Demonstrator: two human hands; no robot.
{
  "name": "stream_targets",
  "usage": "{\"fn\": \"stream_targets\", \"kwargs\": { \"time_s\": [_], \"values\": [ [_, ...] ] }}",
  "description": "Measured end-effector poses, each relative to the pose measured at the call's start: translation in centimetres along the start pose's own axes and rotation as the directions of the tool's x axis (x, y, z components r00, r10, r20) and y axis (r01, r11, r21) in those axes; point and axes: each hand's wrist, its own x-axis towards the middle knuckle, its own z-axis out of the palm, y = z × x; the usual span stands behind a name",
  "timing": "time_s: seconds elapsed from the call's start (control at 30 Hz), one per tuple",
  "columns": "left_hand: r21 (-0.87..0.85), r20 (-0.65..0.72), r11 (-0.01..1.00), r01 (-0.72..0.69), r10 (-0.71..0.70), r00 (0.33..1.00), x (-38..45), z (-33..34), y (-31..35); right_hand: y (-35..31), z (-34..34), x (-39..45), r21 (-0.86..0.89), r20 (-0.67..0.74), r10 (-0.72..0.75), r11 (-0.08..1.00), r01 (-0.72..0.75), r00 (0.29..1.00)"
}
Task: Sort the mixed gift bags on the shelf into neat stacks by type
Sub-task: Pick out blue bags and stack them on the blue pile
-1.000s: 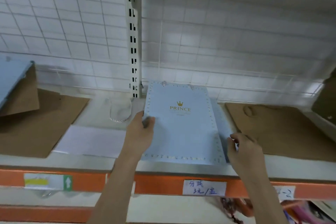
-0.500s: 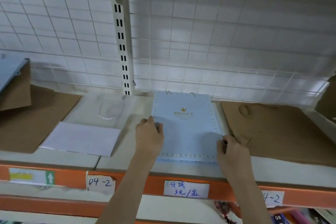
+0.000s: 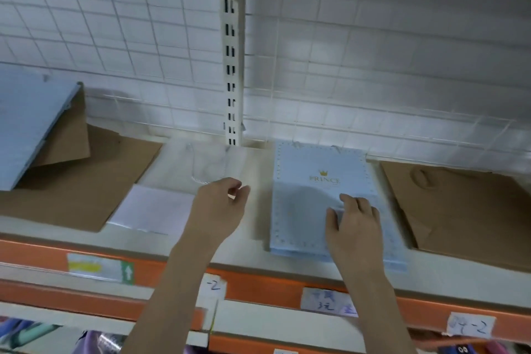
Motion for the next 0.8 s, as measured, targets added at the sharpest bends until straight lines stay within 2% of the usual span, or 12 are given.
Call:
{"fn": "stream_targets", "kwargs": {
  "time_s": [0.13, 0.37, 0.47, 0.63, 0.8],
  "values": [
    [0.027, -0.109, 0.998, -0.058, 0.06, 0.992, 0.1, -6.7, -4.8, -6.4, 2.8, -1.5, 0.041, 0.008, -0.077, 0.996, 0.076, 0.997],
    [0.065, -0.21, 0.998, 0.015, -0.001, 0.978, 1.7, -19.8, -16.4, -22.1, 8.3, -6.2, 0.151, 0.042, -0.168, 0.975, 0.16, 0.985],
    [0.103, -0.272, 0.995, 0.007, 0.021, 0.962, 2.8, -24.5, -20.5, -27.9, 10.3, -8.1, 0.239, 0.088, -0.2, 0.955, 0.174, 0.976],
    [0.115, -0.293, 0.991, 0.075, -0.038, 0.955, 3.1, -29.8, -25.4, -34.0, 12.6, -10.0, 0.233, 0.136, -0.26, 0.946, 0.224, 0.956],
    [0.137, -0.37, 0.984, 0.11, -0.052, 0.928, 3.5, -32.6, -28.3, -38.4, 13.2, -9.1, 0.241, 0.155, -0.313, 0.932, 0.271, 0.937]
  ]
}}
